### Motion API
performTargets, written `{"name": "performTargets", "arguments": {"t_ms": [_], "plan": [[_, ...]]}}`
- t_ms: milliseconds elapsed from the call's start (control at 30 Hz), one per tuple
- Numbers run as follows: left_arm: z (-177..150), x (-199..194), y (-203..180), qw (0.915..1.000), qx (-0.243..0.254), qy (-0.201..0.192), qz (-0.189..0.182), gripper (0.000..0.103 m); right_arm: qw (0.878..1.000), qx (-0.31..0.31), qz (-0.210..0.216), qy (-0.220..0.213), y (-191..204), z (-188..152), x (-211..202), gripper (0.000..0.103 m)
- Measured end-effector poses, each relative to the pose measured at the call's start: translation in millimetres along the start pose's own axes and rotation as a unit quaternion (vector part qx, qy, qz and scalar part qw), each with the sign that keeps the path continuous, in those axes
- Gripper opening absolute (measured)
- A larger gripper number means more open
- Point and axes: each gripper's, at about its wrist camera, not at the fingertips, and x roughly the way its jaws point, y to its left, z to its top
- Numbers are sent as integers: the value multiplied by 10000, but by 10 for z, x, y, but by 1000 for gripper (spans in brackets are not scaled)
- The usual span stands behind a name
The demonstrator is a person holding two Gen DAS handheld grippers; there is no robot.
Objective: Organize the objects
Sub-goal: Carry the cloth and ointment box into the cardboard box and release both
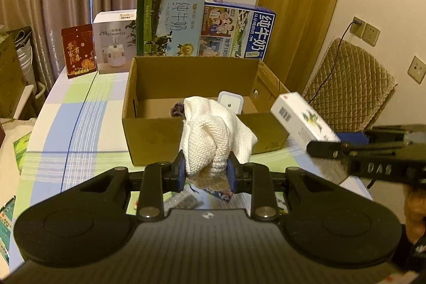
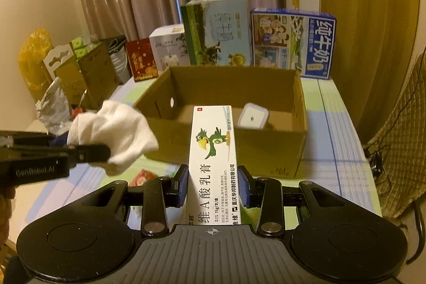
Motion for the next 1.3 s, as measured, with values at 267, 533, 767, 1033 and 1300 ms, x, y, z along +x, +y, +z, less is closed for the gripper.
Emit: {"name": "performTargets", "arguments": {"t_ms": [267, 533, 767, 1033, 1300], "plan": [[466, 289, 199, 9999, 36, -40, 102, 25, 10000, 84, -15, -40, -236, 563, 308, 35], [844, 750, 386, 9996, 96, 22, 257, 25, 9998, 182, -76, 103, -425, 970, 854, 35], [941, 1190, 510, 9993, 121, 237, 281, 25, 9991, 296, -74, 286, -519, 1029, 1271, 35], [939, 1583, 587, 9989, 88, 371, 264, 26, 9983, 362, -62, 460, -561, 1036, 1631, 35], [898, 1827, 670, 9986, 44, 399, 353, 40, 9976, 370, -62, 577, -582, 965, 1831, 35]]}}
